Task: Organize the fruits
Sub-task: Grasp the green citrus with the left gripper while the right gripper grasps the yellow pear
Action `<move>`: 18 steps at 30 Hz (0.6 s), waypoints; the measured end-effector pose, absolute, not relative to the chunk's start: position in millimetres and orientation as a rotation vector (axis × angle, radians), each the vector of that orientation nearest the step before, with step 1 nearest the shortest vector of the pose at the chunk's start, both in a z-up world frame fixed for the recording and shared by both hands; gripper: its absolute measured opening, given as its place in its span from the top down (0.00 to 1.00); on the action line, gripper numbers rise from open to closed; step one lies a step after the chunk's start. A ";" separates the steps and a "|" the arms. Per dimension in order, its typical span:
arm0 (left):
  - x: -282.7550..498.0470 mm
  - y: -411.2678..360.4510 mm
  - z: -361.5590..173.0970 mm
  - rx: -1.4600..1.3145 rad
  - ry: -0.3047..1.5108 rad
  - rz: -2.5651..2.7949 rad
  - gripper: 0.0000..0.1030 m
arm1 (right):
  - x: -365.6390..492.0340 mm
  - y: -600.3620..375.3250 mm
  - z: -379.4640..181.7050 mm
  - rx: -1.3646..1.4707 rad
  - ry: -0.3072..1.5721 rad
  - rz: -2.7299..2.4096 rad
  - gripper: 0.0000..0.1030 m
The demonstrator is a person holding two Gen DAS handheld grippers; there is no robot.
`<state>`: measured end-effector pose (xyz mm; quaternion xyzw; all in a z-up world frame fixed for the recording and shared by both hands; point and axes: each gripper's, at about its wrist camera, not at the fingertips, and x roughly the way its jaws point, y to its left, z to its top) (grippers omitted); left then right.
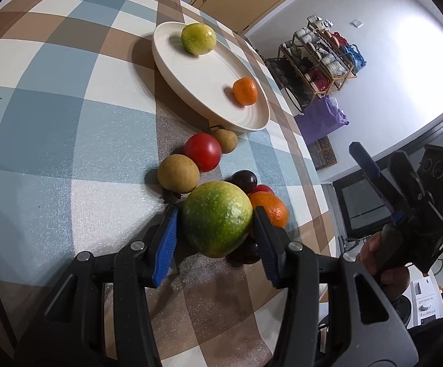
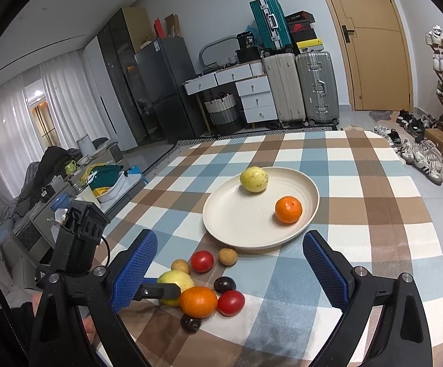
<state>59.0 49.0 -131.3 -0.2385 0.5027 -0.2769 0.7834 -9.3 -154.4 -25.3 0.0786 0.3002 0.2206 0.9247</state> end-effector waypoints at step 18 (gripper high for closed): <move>53.9 74.3 -123.8 -0.551 1.066 -0.568 0.56 | -12.0 -127.1 -66.1 0.118 0.747 0.520 0.05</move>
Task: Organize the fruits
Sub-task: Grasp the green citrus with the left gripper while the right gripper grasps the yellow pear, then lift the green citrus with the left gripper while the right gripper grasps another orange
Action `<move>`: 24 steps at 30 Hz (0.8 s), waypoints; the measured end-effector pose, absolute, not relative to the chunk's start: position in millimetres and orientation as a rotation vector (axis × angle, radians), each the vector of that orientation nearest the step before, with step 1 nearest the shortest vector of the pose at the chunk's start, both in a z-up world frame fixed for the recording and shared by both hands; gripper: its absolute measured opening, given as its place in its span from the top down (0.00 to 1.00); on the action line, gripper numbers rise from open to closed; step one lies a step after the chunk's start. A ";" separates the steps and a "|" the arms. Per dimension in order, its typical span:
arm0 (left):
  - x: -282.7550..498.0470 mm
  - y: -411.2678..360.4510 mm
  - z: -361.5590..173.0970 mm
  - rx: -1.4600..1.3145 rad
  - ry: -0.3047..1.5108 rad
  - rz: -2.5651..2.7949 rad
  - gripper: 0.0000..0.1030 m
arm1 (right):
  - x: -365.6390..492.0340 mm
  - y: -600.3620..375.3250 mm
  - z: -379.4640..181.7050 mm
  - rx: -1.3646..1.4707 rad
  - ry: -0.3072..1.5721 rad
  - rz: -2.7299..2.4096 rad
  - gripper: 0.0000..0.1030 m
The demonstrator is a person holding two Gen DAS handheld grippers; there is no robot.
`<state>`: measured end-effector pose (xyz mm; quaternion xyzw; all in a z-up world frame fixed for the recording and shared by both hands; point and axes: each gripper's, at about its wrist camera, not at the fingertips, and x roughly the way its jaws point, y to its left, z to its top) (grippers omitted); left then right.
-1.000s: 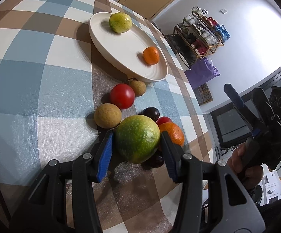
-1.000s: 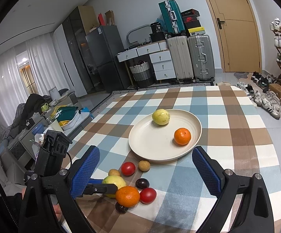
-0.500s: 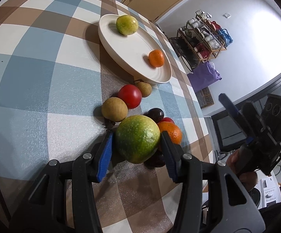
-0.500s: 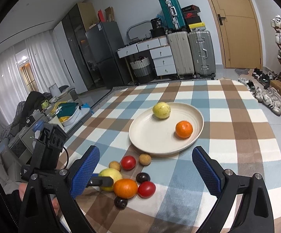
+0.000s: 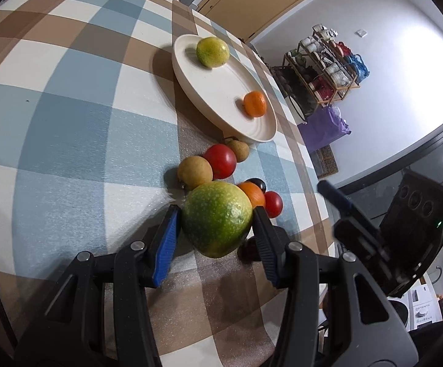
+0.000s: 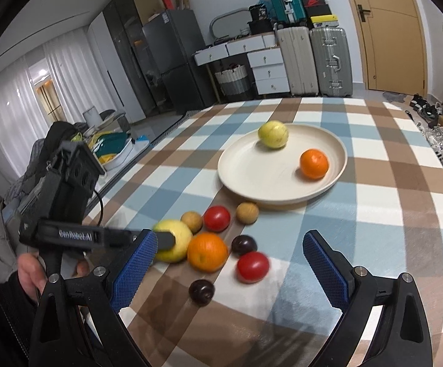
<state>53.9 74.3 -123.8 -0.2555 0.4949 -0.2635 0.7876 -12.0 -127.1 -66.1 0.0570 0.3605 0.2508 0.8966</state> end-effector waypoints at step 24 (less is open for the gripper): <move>42.4 144.9 -104.3 -0.665 0.982 -0.531 0.56 | 19.1 -67.0 -91.1 -0.050 0.853 0.637 0.16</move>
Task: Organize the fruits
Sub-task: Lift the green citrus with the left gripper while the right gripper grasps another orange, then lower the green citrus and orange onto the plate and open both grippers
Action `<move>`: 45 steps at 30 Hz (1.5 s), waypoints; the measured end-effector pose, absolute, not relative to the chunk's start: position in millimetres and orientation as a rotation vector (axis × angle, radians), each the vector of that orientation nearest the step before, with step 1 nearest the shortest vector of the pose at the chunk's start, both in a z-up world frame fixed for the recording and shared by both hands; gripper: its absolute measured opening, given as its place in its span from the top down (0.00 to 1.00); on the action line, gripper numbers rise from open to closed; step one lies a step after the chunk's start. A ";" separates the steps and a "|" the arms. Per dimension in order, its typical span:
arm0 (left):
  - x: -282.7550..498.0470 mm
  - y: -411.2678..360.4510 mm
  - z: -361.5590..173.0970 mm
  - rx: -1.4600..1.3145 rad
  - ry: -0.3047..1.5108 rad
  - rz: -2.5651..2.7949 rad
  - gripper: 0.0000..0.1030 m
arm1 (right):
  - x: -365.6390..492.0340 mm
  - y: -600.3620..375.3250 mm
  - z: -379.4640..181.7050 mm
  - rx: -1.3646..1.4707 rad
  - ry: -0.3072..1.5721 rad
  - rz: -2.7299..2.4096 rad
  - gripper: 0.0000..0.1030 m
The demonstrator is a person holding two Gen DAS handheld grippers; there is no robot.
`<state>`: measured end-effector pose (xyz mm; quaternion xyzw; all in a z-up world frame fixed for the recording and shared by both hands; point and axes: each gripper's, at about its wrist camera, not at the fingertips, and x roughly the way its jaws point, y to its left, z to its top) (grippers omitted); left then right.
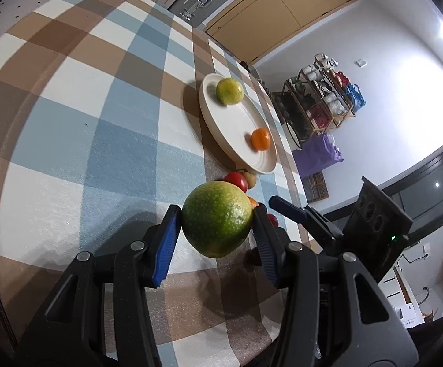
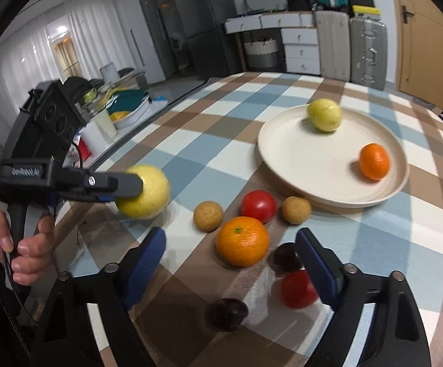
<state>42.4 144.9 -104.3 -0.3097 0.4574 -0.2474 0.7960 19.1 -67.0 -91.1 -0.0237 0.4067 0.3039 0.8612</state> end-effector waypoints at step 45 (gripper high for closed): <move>82.2 123.8 -72.5 -0.648 0.940 -0.583 0.56 | 40.4 -88.5 -56.6 -0.008 0.749 0.584 0.61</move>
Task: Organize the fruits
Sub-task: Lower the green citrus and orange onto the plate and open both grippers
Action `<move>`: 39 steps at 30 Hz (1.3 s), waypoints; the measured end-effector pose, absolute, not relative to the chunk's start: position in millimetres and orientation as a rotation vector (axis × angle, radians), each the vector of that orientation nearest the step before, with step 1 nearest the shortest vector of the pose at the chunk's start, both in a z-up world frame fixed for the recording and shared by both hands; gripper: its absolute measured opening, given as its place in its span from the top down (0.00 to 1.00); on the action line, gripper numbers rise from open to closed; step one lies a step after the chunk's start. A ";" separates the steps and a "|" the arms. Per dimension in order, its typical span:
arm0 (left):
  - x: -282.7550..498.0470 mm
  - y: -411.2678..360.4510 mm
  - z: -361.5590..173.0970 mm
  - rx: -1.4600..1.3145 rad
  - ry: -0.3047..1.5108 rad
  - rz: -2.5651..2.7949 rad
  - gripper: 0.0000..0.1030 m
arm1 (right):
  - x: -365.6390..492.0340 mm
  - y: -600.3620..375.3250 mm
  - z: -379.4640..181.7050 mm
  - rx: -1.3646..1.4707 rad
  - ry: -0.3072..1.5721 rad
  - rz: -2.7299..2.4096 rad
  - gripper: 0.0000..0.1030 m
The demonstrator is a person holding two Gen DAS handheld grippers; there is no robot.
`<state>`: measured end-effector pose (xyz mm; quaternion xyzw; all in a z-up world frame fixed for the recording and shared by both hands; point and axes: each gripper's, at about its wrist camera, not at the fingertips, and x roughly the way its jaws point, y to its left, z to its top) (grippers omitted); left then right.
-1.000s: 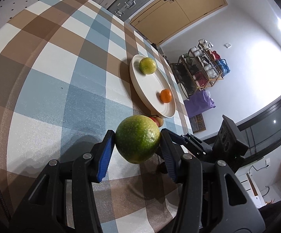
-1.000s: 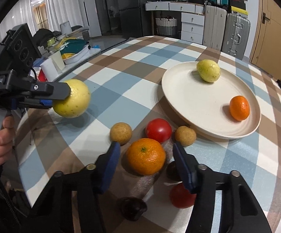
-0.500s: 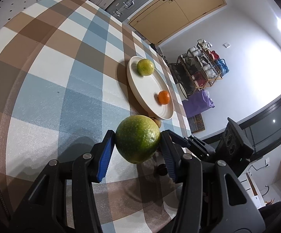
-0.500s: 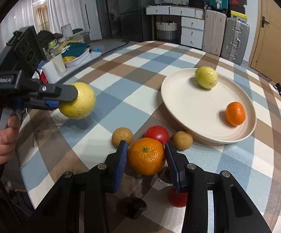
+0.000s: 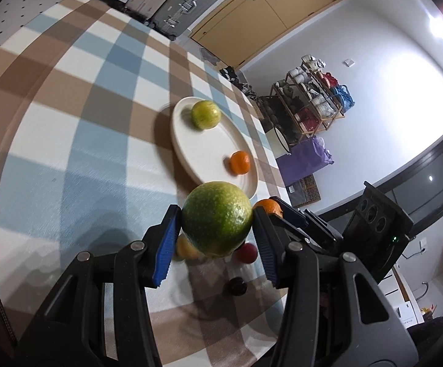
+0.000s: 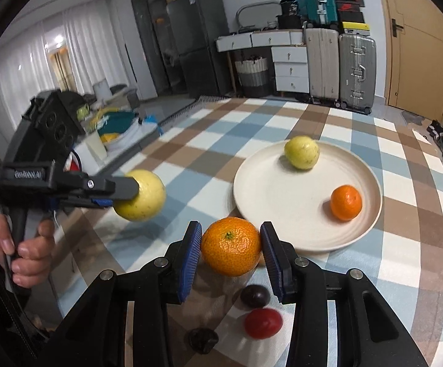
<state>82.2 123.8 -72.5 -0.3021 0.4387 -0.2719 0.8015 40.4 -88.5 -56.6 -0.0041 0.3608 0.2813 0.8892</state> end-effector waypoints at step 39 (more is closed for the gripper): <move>245.7 1.8 -97.2 -0.541 1.087 -0.635 0.56 | 187.8 -168.4 -75.4 0.302 0.819 0.444 0.61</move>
